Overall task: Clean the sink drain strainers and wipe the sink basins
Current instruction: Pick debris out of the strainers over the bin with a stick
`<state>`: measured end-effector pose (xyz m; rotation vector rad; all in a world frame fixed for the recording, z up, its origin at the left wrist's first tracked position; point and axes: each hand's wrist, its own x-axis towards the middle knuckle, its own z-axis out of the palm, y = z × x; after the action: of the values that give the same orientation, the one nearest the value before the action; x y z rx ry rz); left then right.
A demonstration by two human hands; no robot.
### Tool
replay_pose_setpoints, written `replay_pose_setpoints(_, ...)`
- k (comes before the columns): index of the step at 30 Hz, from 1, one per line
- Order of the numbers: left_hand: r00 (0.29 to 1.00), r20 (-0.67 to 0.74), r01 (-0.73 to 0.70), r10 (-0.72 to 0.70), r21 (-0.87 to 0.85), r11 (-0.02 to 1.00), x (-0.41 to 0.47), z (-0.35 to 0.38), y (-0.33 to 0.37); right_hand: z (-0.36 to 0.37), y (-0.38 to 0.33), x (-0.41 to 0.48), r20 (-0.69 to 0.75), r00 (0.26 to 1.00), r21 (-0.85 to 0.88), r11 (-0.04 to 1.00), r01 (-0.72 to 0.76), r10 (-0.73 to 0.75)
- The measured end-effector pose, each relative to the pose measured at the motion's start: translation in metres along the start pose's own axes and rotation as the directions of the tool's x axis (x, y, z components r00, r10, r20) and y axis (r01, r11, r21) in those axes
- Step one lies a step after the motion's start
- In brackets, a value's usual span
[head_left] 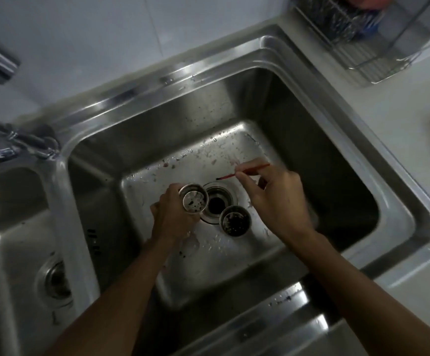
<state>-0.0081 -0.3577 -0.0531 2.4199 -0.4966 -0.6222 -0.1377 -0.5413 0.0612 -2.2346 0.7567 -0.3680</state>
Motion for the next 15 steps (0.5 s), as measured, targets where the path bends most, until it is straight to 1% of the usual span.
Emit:
replay_pose_setpoints(2, 0.998, -0.005, -0.069, 0.069, 0.111, 0.991, 0.000, -0.001, -0.003, 0.001, -0.001, 0.002, 0.011, 1.000, -0.027, 1.000, 0.003, -0.003)
replay_pose_setpoints(4, 0.982, 0.079, -0.187, 0.173, 0.227, 0.956, 0.000, -0.004, -0.001, -0.001, -0.001, 0.004, -0.001, 1.000, -0.045, 0.999, 0.009, -0.009)
replay_pose_setpoints(5, 0.957, 0.136, -0.286, 0.256, 0.290, 0.913, -0.003, -0.005, 0.002, -0.002, -0.001, 0.005, -0.011, 1.000, -0.054, 0.999, 0.009, -0.010)
replay_pose_setpoints(7, 0.869, 0.222, -0.494, 0.442, 0.395, 0.774, -0.010, -0.004, 0.011, -0.005, 0.000, 0.007, -0.027, 1.000, -0.079, 0.997, 0.010, -0.012)
replay_pose_setpoints(9, 0.775, 0.301, -0.629, 0.556, 0.455, 0.631, -0.016, 0.002, 0.021, -0.009, 0.002, 0.009, -0.051, 0.998, -0.116, 0.993, 0.027, -0.033)
replay_pose_setpoints(10, 0.737, 0.340, -0.671, 0.584, 0.469, 0.574, -0.018, 0.007, 0.027, -0.012, 0.004, 0.008, -0.068, 0.996, -0.128, 0.991, 0.041, -0.050)
replay_pose_setpoints(12, 0.685, 0.396, -0.719, 0.611, 0.498, 0.484, -0.017, 0.016, 0.037, -0.018, 0.007, 0.006, -0.098, 0.992, -0.138, 0.988, 0.064, -0.078)
replay_pose_setpoints(14, 0.665, 0.414, -0.730, 0.621, 0.535, 0.425, -0.015, 0.023, 0.044, -0.026, 0.011, 0.001, -0.109, 0.990, -0.147, 0.987, 0.068, -0.085)
replay_pose_setpoints(15, 0.669, 0.412, -0.725, 0.619, 0.545, 0.420, -0.015, 0.026, 0.046, -0.030, 0.012, -0.002, -0.114, 0.990, -0.149, 0.987, 0.065, -0.082)
